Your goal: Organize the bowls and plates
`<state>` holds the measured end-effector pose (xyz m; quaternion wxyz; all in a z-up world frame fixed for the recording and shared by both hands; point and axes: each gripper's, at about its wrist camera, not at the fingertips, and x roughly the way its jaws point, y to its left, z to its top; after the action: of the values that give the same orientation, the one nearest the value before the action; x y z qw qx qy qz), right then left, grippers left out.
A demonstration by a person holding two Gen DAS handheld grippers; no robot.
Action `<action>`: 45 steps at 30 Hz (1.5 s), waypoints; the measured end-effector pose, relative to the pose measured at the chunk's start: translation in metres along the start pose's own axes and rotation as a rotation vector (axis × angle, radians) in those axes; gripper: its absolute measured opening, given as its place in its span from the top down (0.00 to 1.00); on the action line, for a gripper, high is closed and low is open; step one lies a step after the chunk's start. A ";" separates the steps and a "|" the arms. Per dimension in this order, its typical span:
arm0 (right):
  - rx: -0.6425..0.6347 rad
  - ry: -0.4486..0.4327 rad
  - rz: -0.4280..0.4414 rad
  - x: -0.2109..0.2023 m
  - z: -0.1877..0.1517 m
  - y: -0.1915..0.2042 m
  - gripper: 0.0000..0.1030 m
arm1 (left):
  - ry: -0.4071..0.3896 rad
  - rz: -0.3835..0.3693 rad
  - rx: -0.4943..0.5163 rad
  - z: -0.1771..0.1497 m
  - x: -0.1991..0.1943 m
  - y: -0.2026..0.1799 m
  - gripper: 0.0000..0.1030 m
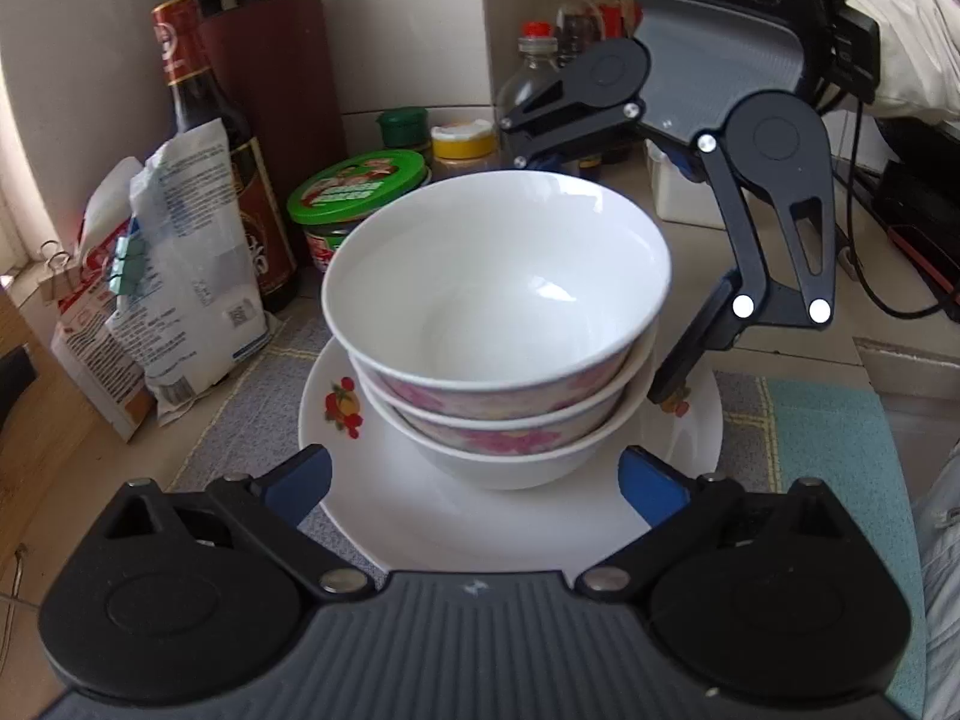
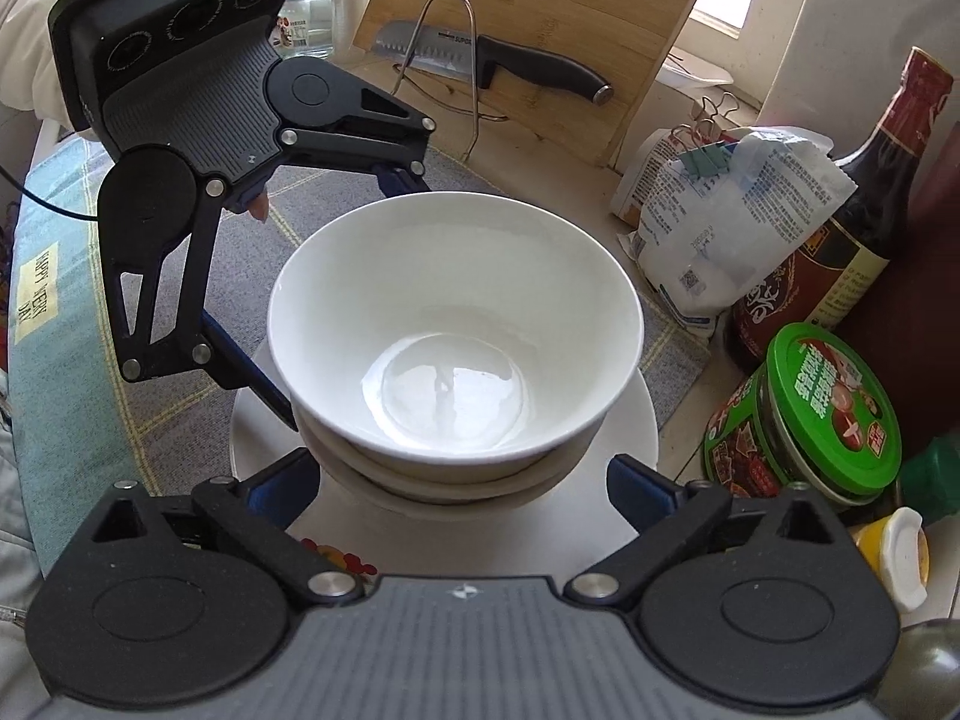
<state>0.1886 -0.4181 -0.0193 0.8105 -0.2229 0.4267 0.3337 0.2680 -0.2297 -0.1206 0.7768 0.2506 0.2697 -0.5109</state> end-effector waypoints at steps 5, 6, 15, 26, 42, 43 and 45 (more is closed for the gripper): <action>0.050 -0.001 -0.057 -0.007 0.000 0.012 0.00 | -0.074 0.126 -0.049 -0.011 -0.021 -0.006 0.01; 0.062 0.001 -0.065 -0.009 0.000 0.015 0.00 | -0.089 0.153 -0.055 -0.012 -0.026 -0.007 0.01; 0.256 0.007 -0.255 -0.028 0.007 0.051 0.00 | -0.121 0.220 -0.245 -0.029 -0.064 -0.011 0.01; 0.895 -0.043 -0.479 -0.046 -0.003 0.119 0.00 | -0.050 0.442 -0.483 -0.039 -0.108 -0.040 0.01; 1.025 -0.106 -0.592 -0.071 0.005 0.189 0.00 | -0.026 0.500 -0.511 -0.038 -0.157 -0.065 0.01; 1.028 -0.110 -0.592 -0.072 0.005 0.190 0.00 | -0.025 0.500 -0.517 -0.038 -0.158 -0.065 0.01; 1.037 -0.116 -0.589 -0.073 0.006 0.192 0.00 | -0.026 0.502 -0.524 -0.039 -0.160 -0.066 0.01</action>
<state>0.0210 -0.3096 0.0303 0.8939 0.1112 0.4093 -0.1451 0.1472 -0.1215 -0.0486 0.9193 0.0950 0.3115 -0.2207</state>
